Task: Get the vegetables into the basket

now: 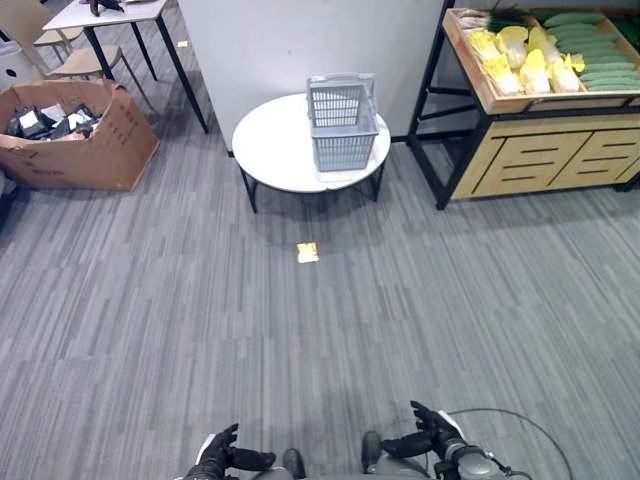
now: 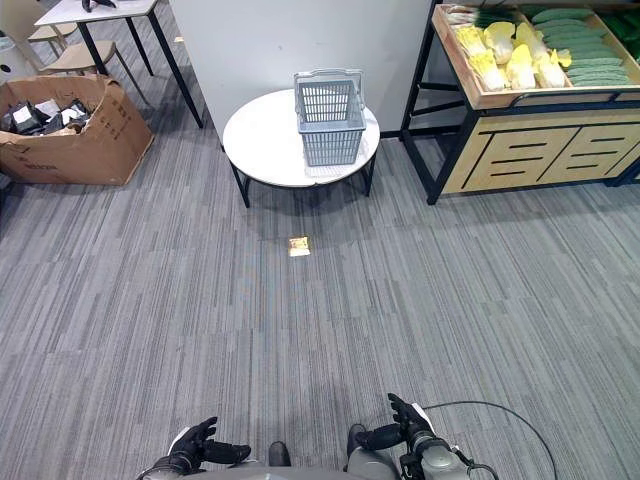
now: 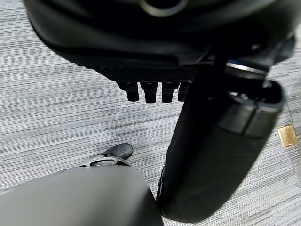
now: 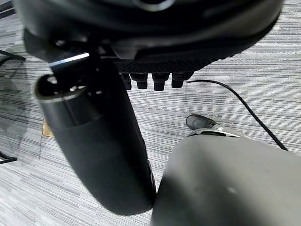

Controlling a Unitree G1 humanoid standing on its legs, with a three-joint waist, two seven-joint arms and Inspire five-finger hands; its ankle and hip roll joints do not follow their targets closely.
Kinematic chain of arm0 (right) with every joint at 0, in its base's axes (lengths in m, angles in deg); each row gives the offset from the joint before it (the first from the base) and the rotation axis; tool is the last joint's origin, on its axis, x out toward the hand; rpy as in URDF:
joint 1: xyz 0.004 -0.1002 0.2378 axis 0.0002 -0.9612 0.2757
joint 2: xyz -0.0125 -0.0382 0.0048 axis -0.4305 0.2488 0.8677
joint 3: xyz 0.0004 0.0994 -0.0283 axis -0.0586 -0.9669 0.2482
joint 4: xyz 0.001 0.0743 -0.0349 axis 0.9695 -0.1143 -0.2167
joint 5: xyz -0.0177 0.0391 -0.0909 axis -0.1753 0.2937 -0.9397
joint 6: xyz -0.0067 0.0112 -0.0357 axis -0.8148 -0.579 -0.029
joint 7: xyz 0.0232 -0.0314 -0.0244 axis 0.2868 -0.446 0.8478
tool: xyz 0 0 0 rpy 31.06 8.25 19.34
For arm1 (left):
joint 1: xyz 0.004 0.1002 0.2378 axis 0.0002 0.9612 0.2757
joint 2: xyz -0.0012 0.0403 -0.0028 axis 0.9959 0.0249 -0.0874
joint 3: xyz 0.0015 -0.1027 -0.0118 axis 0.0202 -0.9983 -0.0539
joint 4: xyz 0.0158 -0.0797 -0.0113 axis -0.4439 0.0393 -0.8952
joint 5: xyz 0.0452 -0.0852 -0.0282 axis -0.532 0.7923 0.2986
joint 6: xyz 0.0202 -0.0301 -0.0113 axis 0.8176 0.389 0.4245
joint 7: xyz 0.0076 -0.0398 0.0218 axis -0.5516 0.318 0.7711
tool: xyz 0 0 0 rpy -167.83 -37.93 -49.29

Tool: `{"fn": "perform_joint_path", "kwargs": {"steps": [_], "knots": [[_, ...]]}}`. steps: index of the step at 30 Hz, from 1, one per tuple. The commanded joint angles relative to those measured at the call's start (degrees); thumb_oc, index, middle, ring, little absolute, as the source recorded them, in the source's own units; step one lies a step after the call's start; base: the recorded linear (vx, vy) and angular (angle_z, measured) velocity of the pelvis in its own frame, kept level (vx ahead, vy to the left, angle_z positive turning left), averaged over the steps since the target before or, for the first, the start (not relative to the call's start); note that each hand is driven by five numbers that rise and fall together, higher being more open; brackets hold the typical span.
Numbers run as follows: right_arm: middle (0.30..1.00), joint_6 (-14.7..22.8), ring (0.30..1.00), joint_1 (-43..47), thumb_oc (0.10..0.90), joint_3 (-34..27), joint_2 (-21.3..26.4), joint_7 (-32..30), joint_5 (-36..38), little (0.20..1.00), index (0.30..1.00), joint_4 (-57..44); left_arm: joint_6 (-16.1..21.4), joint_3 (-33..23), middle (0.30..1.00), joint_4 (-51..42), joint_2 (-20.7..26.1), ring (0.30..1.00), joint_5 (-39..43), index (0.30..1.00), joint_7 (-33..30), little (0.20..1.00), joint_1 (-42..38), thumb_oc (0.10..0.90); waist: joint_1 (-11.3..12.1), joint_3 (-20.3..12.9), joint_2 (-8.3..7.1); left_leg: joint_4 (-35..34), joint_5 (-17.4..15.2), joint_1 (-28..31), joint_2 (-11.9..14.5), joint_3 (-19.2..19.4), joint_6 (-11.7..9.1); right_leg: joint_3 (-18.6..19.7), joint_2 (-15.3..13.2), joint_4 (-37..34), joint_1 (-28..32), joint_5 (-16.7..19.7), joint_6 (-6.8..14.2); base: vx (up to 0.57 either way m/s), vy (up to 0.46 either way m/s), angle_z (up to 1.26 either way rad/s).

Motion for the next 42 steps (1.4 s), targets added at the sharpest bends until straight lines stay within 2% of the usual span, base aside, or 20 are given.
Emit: {"fn": "perform_joint_path", "kwargs": {"steps": [1, 21, 42], "knots": [[1.000, -0.71, 1.000, -1.06, 0.900, 1.98, 2.71, 0.36, -2.03, 1.000, 1.000, 2.66, 0.34, 1.48, 1.000, 0.32, -1.01, 1.000, -2.00, 1.000, 0.15, 1.000, 0.89, 0.900, -0.89, 0.08, -0.76, -2.23, -0.11, 2.60, 4.68, -3.97, -4.97, 3.42, -5.48, -3.96, 1.06, 5.32, 7.67, 0.00, 0.000, 0.00], [1.000, -1.52, 1.000, -1.21, 0.900, -0.59, 3.27, 0.47, -0.75, 1.000, 1.000, 5.39, -0.03, 1.43, 1.000, 1.56, 0.58, 1.000, -5.25, 1.000, 0.35, 1.000, 0.11, 0.900, -1.23, -1.05, -1.12, -2.23, -0.35, 3.46, 5.58, -3.42, -5.59, 3.72, -4.64, -4.10, 1.66, 5.08, 7.50, 0.00, 0.000, 0.00], [1.000, -0.80, 1.000, -0.51, 0.900, -0.27, 5.57, 2.41, 0.60, 1.000, 1.000, 3.05, 0.64, 2.10, 1.000, -0.65, 2.32, 1.000, -4.85, 1.000, 1.42, 1.000, -0.37, 0.900, -0.86, -0.95, -1.45, -2.23, -0.07, 3.59, 6.45, -3.03, -6.08, 3.74, -3.90, -4.10, 1.54, 4.84, 7.40, 0.00, 0.000, 0.00]]}}
